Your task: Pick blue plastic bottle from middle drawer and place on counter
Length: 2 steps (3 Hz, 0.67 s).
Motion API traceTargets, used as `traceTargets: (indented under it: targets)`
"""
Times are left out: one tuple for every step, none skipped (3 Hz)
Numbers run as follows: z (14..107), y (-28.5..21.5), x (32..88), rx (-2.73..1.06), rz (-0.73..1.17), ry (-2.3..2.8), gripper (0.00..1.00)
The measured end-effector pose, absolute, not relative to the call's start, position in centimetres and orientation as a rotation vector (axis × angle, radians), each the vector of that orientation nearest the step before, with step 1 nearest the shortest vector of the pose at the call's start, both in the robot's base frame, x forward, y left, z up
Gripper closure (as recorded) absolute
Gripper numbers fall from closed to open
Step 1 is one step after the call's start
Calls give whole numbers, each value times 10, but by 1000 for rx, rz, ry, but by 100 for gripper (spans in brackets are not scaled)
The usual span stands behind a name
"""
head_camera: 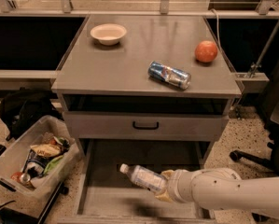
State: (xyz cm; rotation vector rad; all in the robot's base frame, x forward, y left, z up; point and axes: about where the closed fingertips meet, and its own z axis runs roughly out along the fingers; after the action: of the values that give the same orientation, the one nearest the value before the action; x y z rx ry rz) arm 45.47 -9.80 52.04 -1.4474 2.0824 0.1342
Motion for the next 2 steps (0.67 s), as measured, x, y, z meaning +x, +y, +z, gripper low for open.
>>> traceTargets:
  targets:
    - [582,-89,455,-1446,44,2026,100]
    - [651,-91,456,-1408,-64,1980,100]
